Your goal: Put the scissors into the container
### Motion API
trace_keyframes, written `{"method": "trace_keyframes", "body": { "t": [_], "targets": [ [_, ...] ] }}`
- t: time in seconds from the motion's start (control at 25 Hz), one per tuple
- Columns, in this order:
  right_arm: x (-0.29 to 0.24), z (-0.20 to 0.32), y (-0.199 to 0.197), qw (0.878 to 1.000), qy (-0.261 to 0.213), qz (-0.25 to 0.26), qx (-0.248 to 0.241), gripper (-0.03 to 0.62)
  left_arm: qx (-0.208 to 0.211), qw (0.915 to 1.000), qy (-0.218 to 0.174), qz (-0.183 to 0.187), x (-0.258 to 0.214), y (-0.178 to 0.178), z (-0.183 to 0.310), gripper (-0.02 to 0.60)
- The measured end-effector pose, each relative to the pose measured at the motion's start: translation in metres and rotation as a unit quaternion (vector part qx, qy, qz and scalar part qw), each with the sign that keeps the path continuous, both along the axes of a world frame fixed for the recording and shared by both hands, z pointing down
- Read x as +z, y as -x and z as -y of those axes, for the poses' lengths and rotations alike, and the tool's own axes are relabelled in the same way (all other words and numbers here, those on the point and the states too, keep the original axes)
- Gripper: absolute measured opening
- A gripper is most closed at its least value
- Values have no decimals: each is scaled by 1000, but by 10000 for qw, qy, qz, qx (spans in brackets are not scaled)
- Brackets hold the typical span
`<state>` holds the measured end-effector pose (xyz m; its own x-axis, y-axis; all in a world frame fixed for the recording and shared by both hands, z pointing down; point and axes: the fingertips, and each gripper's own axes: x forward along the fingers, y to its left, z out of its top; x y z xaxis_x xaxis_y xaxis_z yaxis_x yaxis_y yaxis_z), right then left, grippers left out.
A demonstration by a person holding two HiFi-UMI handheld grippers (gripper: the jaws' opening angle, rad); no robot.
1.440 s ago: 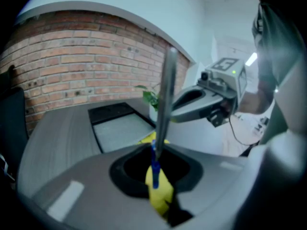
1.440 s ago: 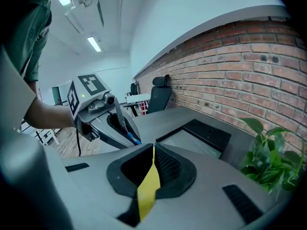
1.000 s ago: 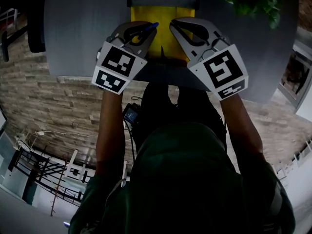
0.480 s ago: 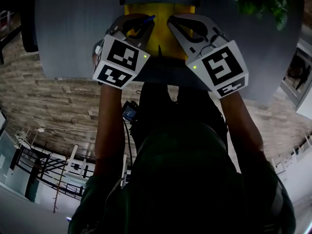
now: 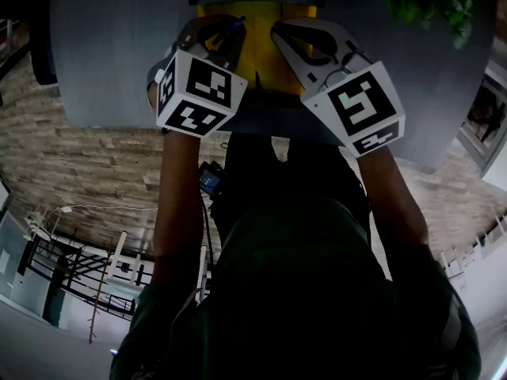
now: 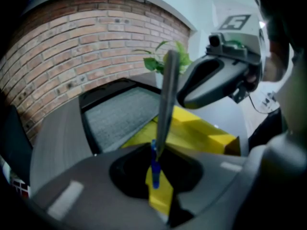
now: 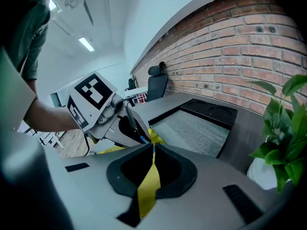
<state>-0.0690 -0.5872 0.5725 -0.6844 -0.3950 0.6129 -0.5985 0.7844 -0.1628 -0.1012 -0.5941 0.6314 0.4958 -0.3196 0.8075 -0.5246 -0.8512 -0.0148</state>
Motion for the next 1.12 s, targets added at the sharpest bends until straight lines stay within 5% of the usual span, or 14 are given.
{"method": "trace_keyframes", "body": {
  "t": [0.52, 0.72, 1.12],
  "targets": [
    [-5, -6, 0, 10000, -5, -35, 68, 8, 552, 9982, 197, 123, 4, -10, -19, 40],
    [-10, -7, -2, 9999, -30, -54, 81, 8, 798, 9959, 423, 78, 3, -19, -33, 117],
    [-25, -14, -6, 9998, -123, -92, 131, 8, 1346, 9873, 830, 112, -11, -23, -63, 166]
  ]
}}
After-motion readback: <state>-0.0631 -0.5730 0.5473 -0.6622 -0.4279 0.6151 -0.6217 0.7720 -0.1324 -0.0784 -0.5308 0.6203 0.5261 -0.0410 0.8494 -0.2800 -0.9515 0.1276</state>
